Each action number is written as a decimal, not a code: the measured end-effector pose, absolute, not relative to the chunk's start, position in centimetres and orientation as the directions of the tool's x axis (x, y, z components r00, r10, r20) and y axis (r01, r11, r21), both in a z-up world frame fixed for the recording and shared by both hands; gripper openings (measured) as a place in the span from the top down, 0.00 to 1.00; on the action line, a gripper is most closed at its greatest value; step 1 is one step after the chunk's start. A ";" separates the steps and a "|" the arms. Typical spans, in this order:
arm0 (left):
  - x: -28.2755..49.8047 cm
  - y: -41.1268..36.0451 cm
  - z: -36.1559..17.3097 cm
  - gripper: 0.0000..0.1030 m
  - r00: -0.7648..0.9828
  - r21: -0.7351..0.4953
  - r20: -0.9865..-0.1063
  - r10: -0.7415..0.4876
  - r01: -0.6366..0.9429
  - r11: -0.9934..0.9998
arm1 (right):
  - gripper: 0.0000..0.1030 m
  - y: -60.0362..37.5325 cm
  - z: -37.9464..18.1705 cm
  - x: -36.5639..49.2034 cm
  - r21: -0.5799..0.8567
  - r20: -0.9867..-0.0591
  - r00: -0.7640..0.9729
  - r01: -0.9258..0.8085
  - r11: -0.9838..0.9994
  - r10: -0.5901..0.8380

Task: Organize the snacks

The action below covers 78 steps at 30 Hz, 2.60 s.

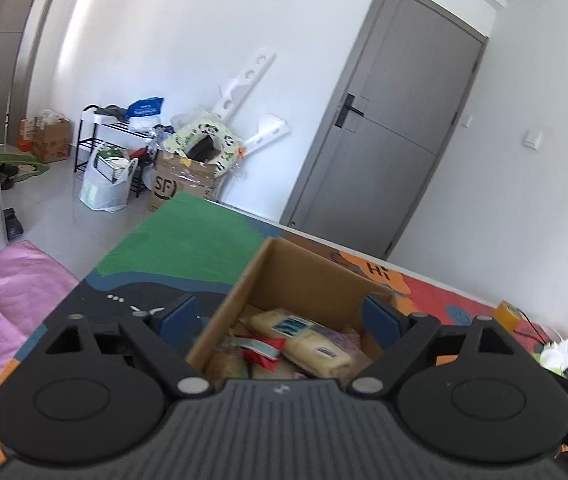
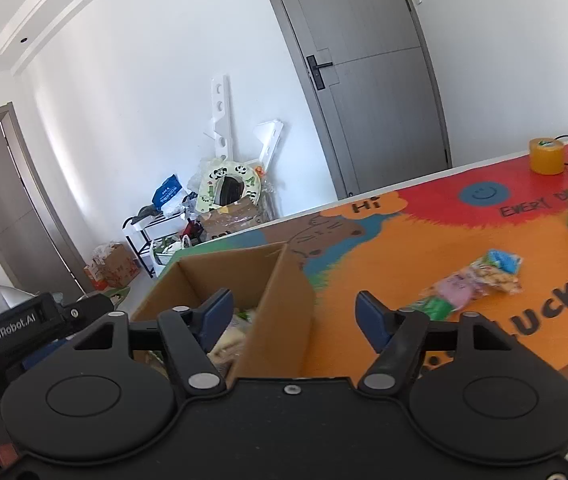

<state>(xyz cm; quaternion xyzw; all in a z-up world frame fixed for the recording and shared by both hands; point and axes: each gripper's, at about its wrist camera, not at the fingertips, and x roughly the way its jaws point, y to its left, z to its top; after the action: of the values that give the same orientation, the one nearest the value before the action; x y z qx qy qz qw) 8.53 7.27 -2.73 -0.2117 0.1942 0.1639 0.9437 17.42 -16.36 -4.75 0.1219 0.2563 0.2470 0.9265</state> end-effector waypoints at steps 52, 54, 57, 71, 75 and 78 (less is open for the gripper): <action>22.4 -10.2 -8.1 0.18 0.811 -0.233 -0.584 -0.034 -0.127 0.964 | 0.43 -31.4 -10.2 23.9 0.421 -0.497 0.808 -0.094 0.902 0.316; 23.0 -10.2 -8.5 0.19 0.803 -0.229 -0.596 -0.023 -0.142 0.963 | 0.43 -31.4 -10.4 24.3 0.422 -0.500 0.805 -0.095 0.902 0.319; 23.6 -10.3 -9.0 0.19 0.797 -0.217 -0.603 -0.012 -0.150 0.965 | 0.43 -31.5 -10.6 24.7 0.419 -0.506 0.801 -0.097 0.903 0.320; 25.7 -10.1 -11.4 0.56 0.759 -0.232 -0.651 -0.023 -0.170 0.958 | 0.43 -30.6 -11.9 27.1 0.376 -0.555 0.767 -0.115 0.919 0.323; 25.6 -9.8 -11.7 0.62 0.764 -0.260 -0.644 -0.045 -0.163 0.952 | 0.43 -30.1 -12.3 27.5 0.369 -0.564 0.756 -0.128 0.921 0.331; 25.6 -9.7 -11.6 0.65 0.764 -0.272 -0.643 -0.058 -0.156 0.950 | 0.43 -29.8 -12.4 28.0 0.361 -0.571 0.752 -0.131 0.923 0.330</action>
<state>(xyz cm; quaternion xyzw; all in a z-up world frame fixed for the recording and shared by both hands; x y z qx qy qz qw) 25.64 -9.65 -11.58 -0.1565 0.3428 0.0265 0.9259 27.96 -29.77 -12.42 0.1507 0.3293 0.1247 0.9237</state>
